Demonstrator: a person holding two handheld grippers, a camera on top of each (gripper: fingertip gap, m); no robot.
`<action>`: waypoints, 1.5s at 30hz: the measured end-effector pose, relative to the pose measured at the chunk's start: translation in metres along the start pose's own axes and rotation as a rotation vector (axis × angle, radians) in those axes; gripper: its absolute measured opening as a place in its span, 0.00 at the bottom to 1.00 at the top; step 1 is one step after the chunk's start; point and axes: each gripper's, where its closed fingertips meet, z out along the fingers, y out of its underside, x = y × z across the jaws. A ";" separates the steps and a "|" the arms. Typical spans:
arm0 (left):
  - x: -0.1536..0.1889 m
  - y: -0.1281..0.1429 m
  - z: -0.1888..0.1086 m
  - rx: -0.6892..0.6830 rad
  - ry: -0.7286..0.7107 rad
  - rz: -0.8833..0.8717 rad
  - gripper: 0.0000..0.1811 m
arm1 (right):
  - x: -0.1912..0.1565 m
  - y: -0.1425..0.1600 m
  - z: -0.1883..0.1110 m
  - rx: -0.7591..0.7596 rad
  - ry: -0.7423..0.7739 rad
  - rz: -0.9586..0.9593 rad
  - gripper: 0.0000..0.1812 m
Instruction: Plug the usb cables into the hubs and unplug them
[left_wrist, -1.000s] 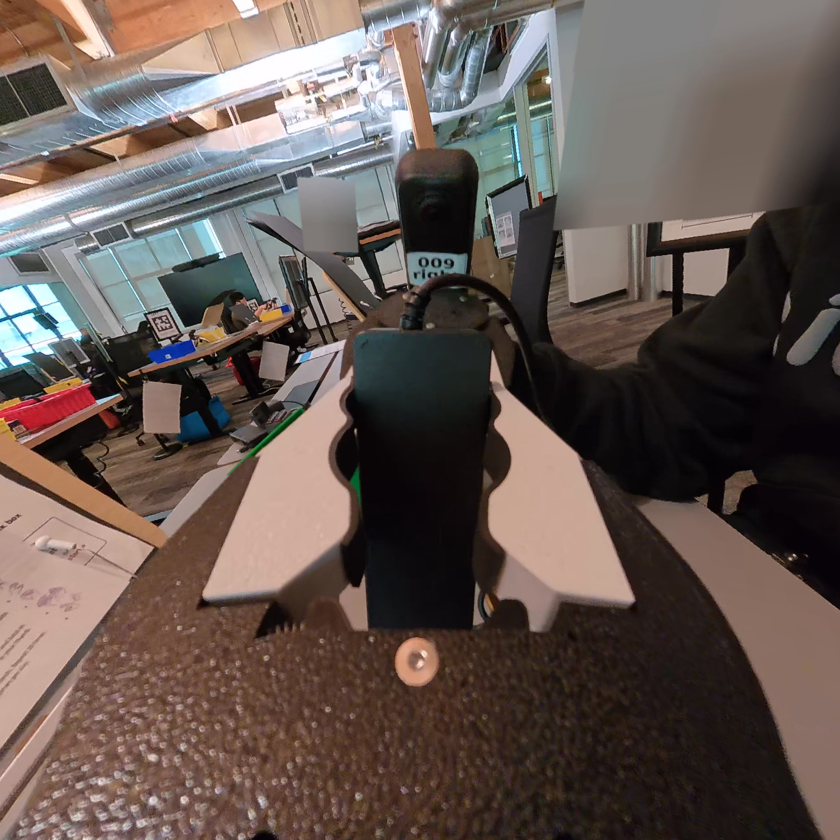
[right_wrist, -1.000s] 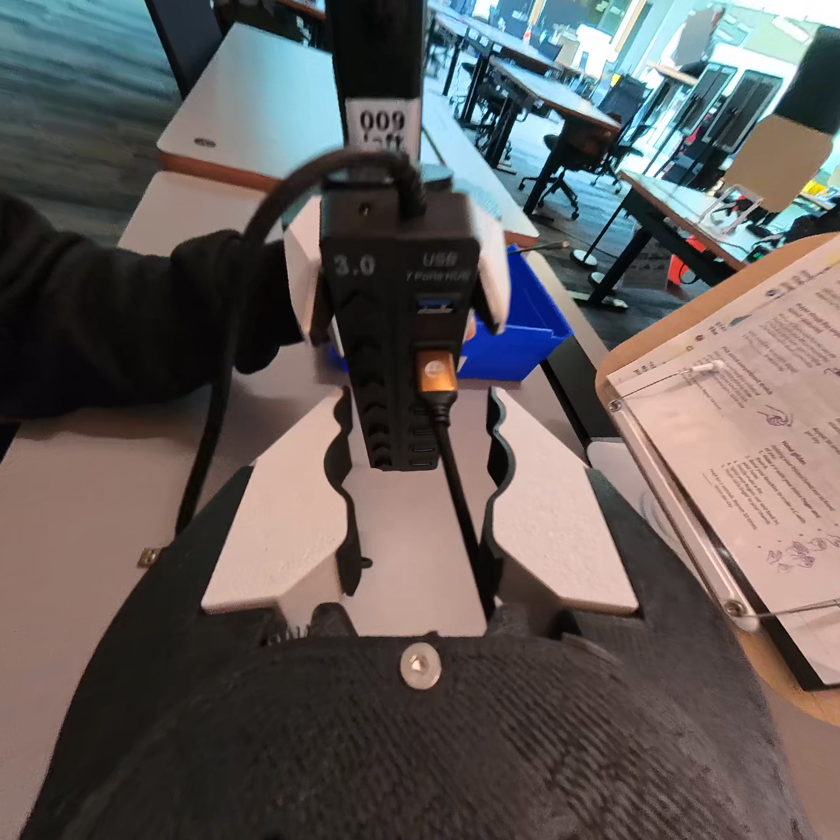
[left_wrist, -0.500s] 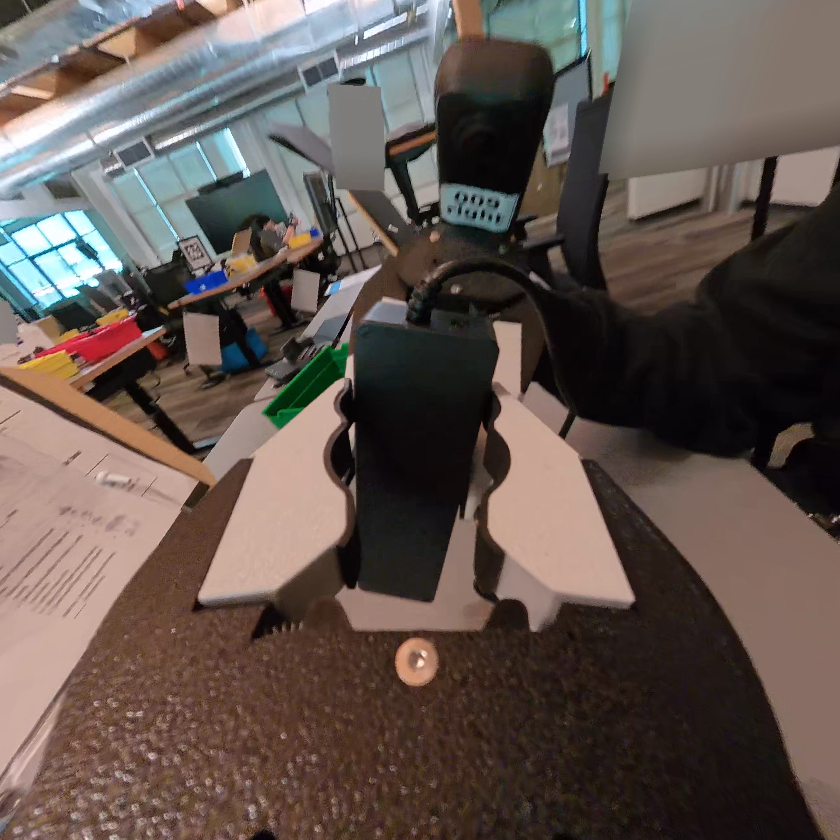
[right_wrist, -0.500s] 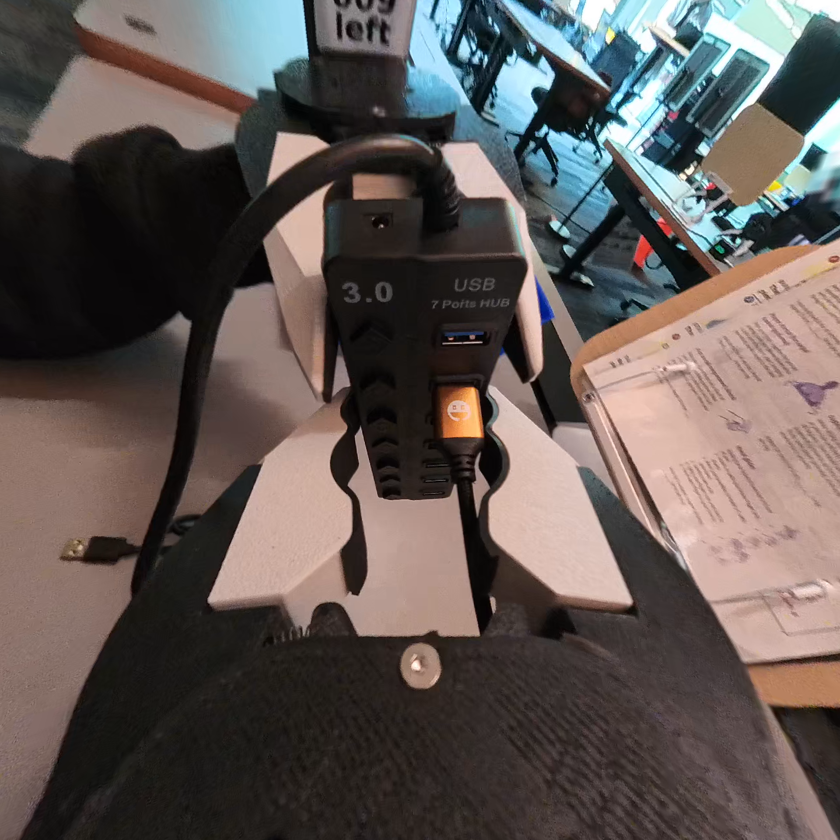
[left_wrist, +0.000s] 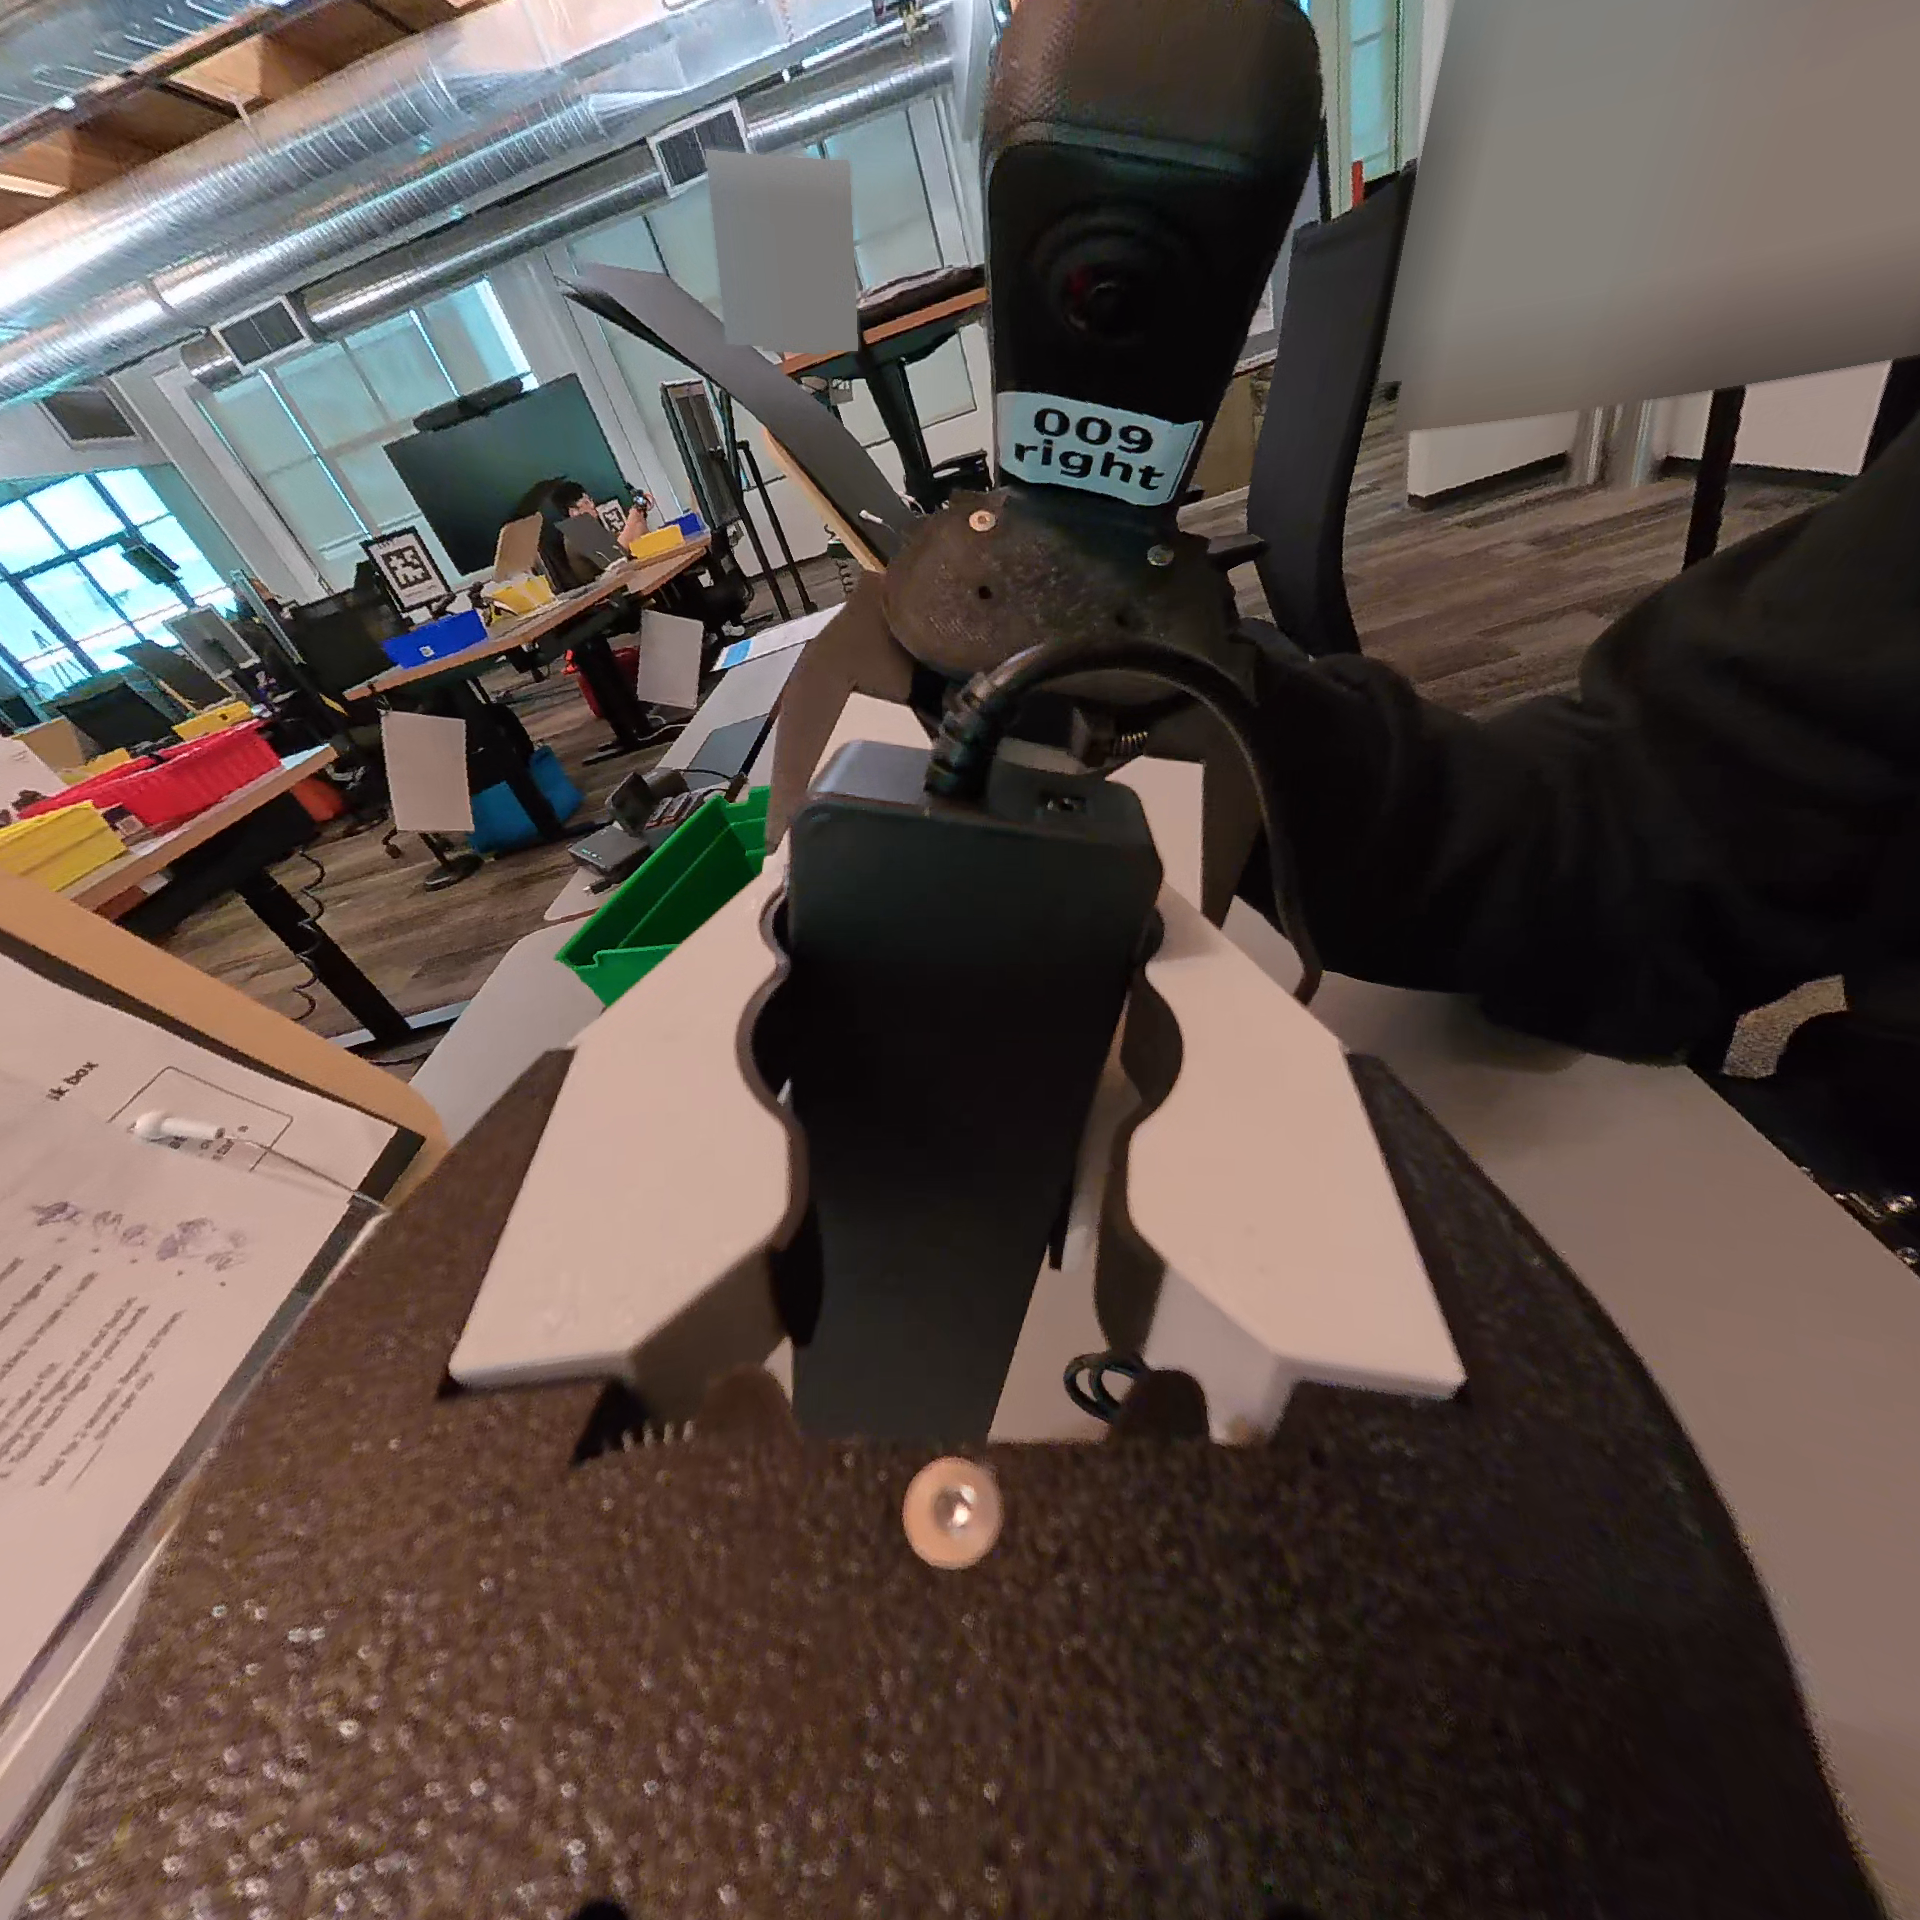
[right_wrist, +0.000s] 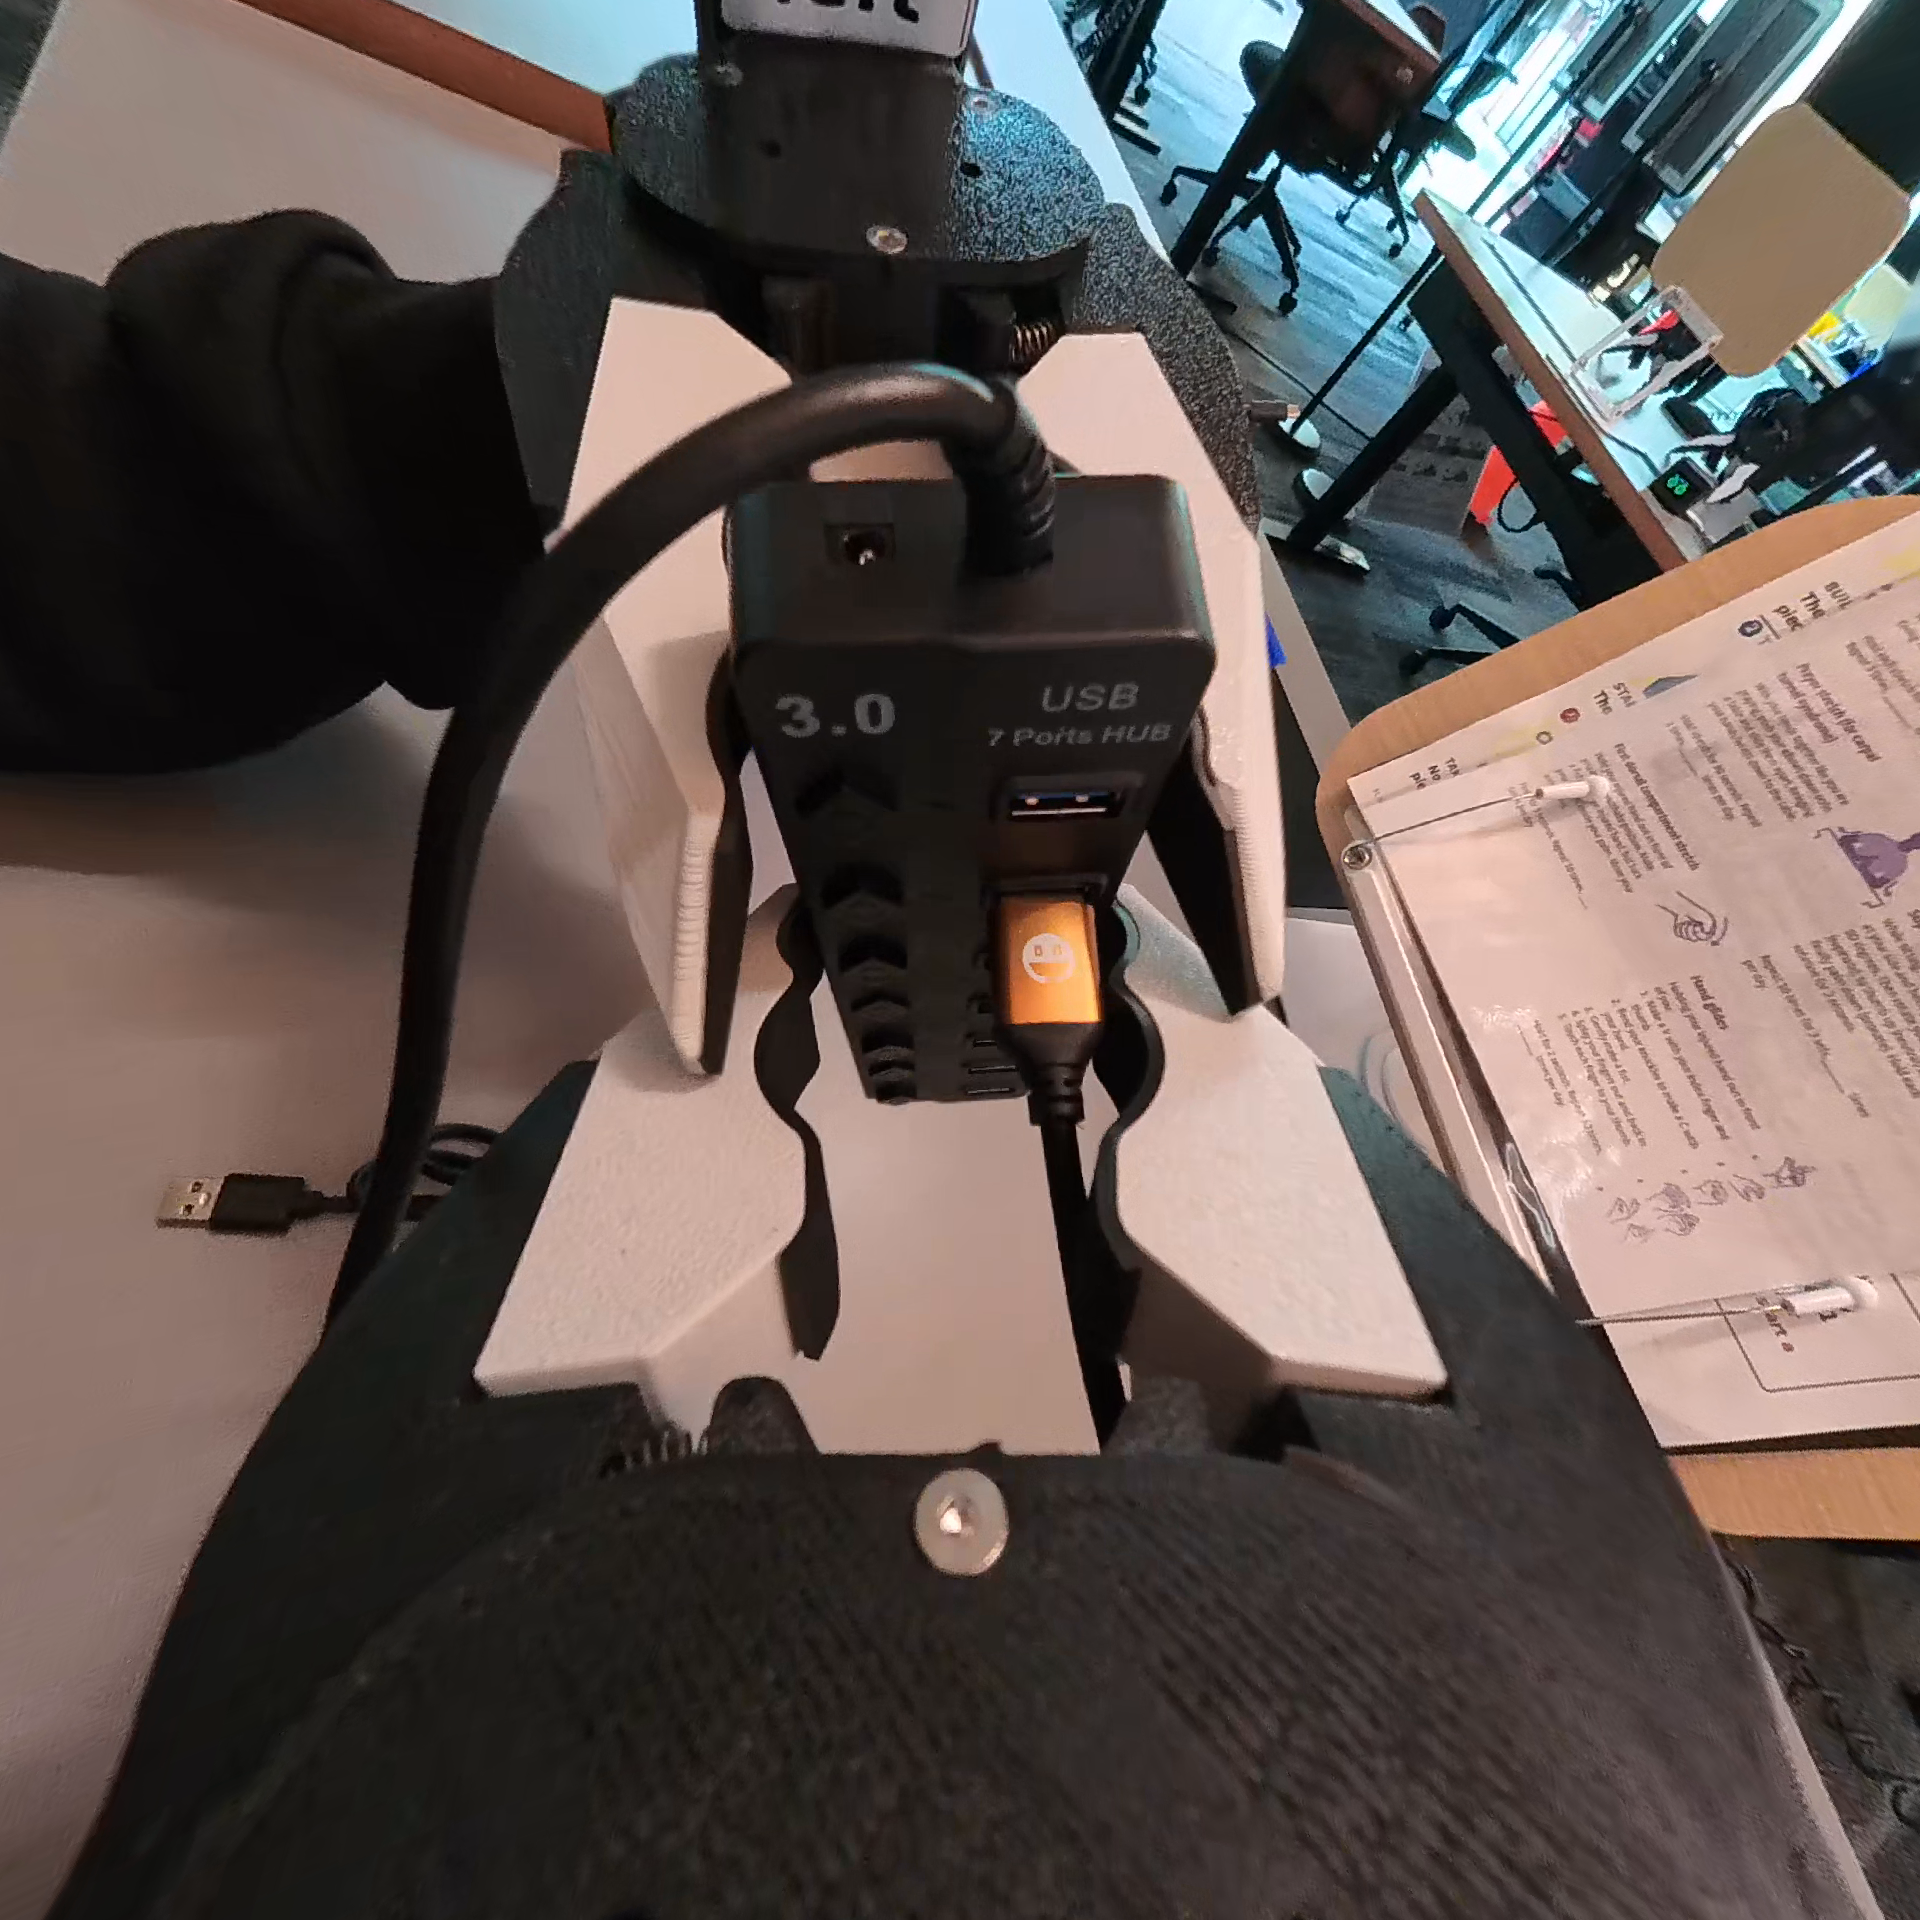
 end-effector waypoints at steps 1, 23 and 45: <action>0.000 0.000 0.001 -0.004 -0.004 -0.002 0.33 | 0.000 0.001 0.000 -0.005 0.002 0.001 0.28; -0.006 -0.003 -0.004 -0.001 -0.044 0.062 0.34 | 0.002 -0.001 -0.002 0.055 -0.022 0.019 0.27; -0.004 -0.001 -0.015 0.023 0.003 0.036 0.34 | 0.014 -0.023 -0.030 0.268 -0.082 0.165 0.08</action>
